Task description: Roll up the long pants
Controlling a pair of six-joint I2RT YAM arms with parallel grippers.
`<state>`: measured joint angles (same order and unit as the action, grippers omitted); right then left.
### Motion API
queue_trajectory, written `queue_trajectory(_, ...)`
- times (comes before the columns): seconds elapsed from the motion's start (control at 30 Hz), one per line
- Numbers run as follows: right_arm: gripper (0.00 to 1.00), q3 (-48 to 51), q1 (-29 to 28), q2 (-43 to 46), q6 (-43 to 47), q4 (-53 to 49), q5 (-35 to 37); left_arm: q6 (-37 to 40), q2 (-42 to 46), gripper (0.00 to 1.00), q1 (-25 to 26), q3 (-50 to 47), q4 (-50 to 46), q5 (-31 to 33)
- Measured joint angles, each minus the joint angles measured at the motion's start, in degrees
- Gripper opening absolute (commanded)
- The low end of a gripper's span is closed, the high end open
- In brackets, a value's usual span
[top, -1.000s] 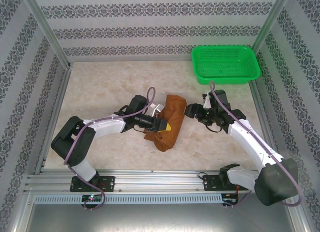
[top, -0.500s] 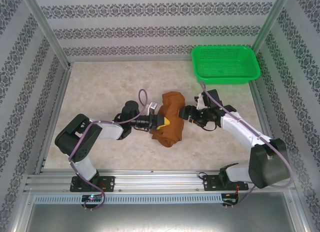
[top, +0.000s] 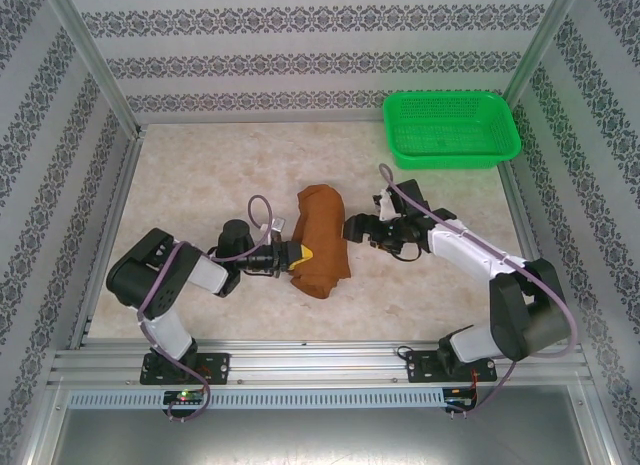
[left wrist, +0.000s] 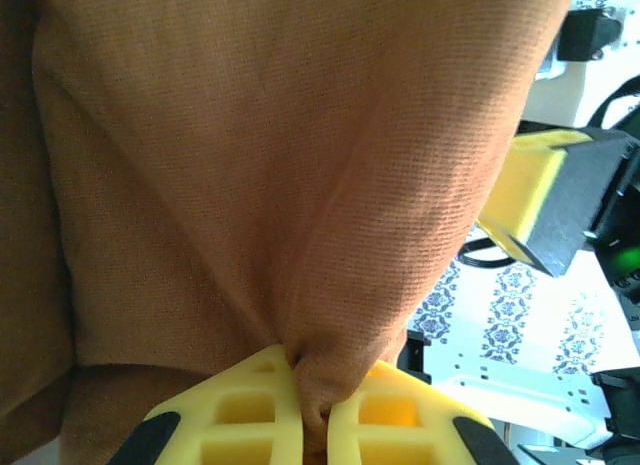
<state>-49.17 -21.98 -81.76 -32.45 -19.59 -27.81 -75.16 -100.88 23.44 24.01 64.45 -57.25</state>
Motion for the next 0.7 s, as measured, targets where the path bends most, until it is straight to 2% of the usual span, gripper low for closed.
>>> queue_trajectory(0.17, 0.96, -4.0, -2.4, -4.2, 1.4, 0.5, -0.1, 0.3, -4.6, 0.0, -0.6, 0.4, 3.4, -2.3)
queue_trajectory(0.37, 0.97, -11.8, -5.8, -14.0, 3.6, 0.2, -0.1, 1.0, -6.6, 0.0, -1.1, 1.1, 4.8, -4.0)
queue_trajectory(0.7, 0.93, -24.6, -9.4, -29.0, 6.8, 1.0, -1.7, 0.7, -10.6, 0.0, -7.0, 0.6, 8.0, -5.8)
